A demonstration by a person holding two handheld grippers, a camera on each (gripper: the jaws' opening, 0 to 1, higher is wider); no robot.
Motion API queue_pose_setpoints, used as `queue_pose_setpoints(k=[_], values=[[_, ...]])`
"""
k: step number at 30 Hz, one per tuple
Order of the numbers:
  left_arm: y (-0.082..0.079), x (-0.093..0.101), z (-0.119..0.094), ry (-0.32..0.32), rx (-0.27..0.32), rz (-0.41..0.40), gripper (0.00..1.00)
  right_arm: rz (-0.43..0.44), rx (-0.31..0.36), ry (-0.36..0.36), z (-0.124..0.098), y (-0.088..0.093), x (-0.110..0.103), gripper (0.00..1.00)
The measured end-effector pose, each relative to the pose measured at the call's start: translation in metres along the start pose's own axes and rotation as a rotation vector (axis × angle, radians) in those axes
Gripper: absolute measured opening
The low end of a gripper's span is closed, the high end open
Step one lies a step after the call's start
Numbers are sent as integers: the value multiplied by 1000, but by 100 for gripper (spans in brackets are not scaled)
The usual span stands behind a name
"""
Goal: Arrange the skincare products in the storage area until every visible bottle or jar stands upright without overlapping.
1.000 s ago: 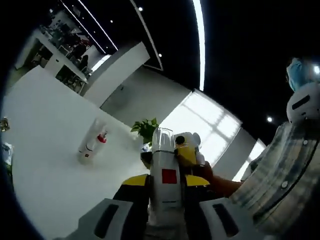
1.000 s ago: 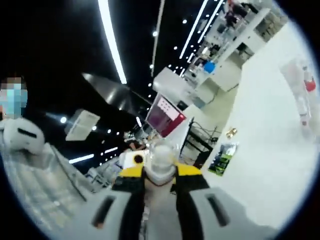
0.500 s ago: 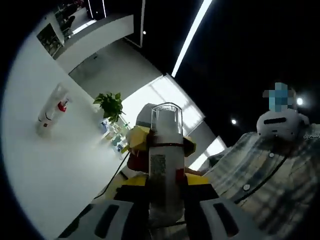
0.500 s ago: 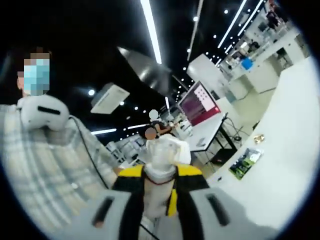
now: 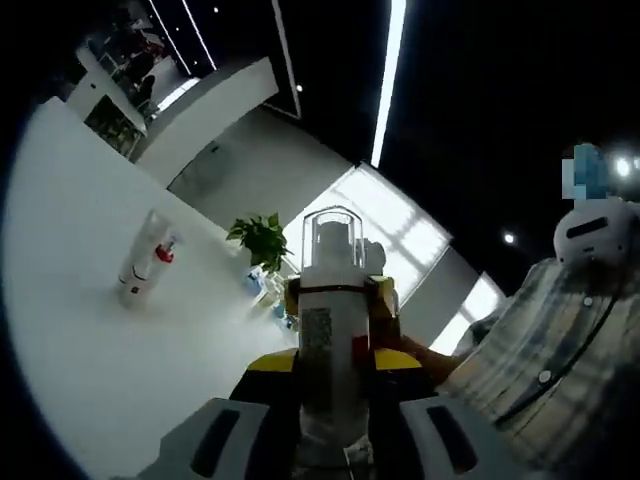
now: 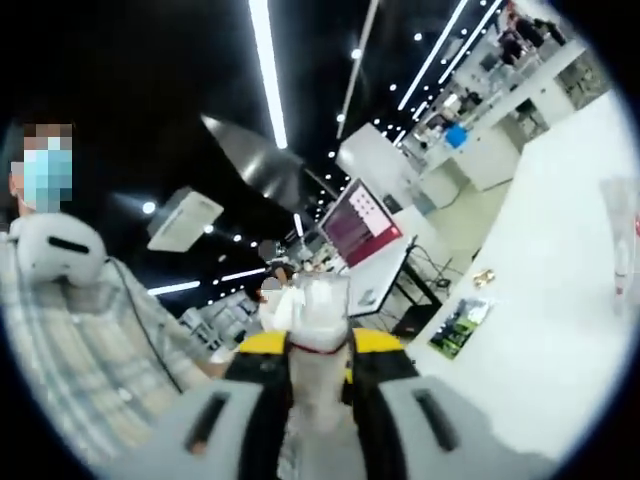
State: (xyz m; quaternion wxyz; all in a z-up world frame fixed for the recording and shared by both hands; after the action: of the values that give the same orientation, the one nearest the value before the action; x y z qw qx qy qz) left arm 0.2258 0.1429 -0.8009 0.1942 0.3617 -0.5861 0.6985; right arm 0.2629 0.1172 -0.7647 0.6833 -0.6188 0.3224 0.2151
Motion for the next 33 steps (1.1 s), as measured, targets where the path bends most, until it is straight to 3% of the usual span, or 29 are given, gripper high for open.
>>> queue_pose_setpoints(k=[7, 14, 16, 18, 20, 22, 28, 33], values=[[1, -15, -2, -174, -10, 92, 23, 51, 10, 77, 7, 6, 11, 20], [7, -15, -6, -188, 2, 120, 24, 25, -33, 61, 8, 10, 9, 18], [7, -14, -7, -173, -5, 121, 24, 13, -59, 42, 8, 11, 8, 17], [9, -5, -7, -89, -16, 82, 25, 30, -81, 1, 7, 11, 4, 17], [8, -1, -8, -46, -17, 74, 25, 25, -83, -40, 6, 10, -1, 17], [12, 6, -8, 27, -68, 32, 24, 14, -112, -97, 6, 12, -9, 17], [10, 21, -6, 140, -92, 32, 23, 1, -126, -209, 7, 9, -24, 17], [3, 12, -5, 77, -58, 93, 22, -25, -90, -178, 10, 4, -20, 18]])
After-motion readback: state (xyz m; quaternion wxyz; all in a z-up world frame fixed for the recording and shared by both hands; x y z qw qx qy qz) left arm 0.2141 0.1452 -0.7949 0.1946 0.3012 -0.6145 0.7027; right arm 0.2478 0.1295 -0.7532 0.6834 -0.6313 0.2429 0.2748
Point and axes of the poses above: the point that each gripper's makers call its tool centre point, and the gripper's own axes: z roughly forward along the fingers, x roughly to its right, y roughly out of its underside, the point moved 3 cm from there along -z, roughly backward along the fingers, and after that the axes turned 1 degree about x, right-handed, at the moved point
